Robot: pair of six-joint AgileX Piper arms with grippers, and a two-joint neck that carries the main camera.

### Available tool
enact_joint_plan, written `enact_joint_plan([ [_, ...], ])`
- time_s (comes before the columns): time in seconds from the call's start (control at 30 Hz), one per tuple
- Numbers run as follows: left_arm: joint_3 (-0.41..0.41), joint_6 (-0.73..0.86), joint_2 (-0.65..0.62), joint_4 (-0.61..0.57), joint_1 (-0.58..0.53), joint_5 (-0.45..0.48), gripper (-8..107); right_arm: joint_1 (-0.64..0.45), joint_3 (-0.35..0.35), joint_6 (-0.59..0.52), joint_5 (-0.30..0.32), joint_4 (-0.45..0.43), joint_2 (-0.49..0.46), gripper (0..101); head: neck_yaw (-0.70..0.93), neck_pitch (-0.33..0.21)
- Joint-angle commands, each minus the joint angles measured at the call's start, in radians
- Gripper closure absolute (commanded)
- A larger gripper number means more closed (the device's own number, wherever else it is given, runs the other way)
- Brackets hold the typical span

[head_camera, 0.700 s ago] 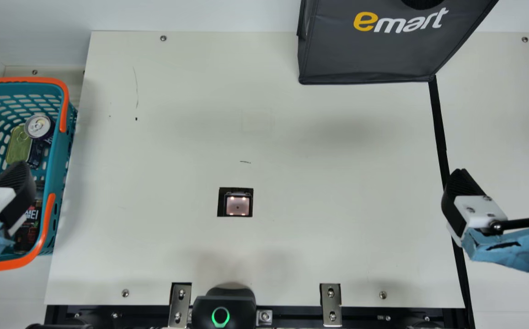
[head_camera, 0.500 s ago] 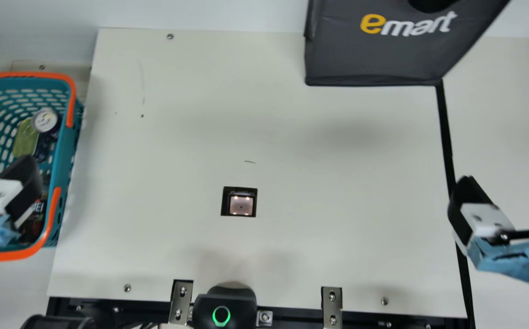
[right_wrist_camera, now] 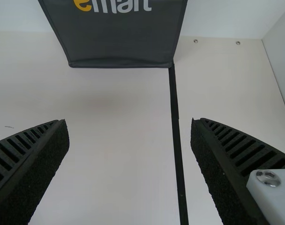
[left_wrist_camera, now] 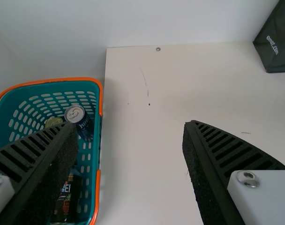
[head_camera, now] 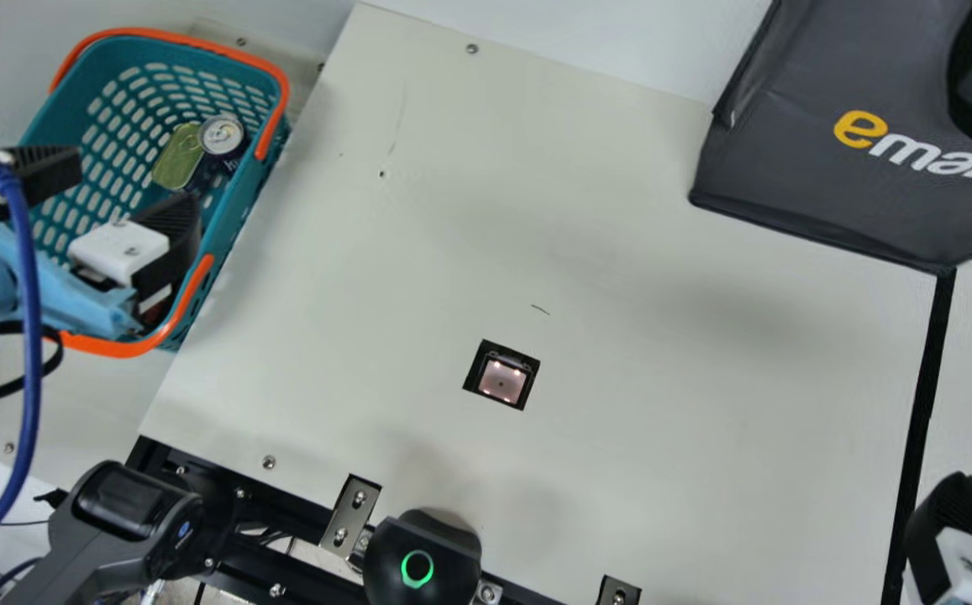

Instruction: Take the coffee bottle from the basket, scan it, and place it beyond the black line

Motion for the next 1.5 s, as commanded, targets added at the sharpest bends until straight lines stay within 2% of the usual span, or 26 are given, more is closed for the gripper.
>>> enact_joint_plan([
  [0.0, 0.0, 0.0, 0.0, 0.0, 0.0, 0.0, 9, 0.0, 0.0, 0.0, 0.0, 0.0, 0.0, 10, 0.004, -0.027],
  [0.7, 0.012, -0.002, 0.021, 0.032, 0.006, -0.035, 9, 0.0, 0.0, 0.0, 0.001, 0.0, 0.0, 10, 0.004, -0.027],
  [1.0, 0.03, -0.005, 0.041, 0.033, 0.07, -0.068, 9, 0.0, 0.0, 0.0, 0.001, 0.0, 0.0, 10, 0.004, -0.027],
  [1.47, 0.06, 0.067, 0.083, 0.013, 0.228, -0.144, 9, 0.0, 0.0, 0.0, 0.001, 0.0, 0.0, 10, 0.004, -0.027],
])
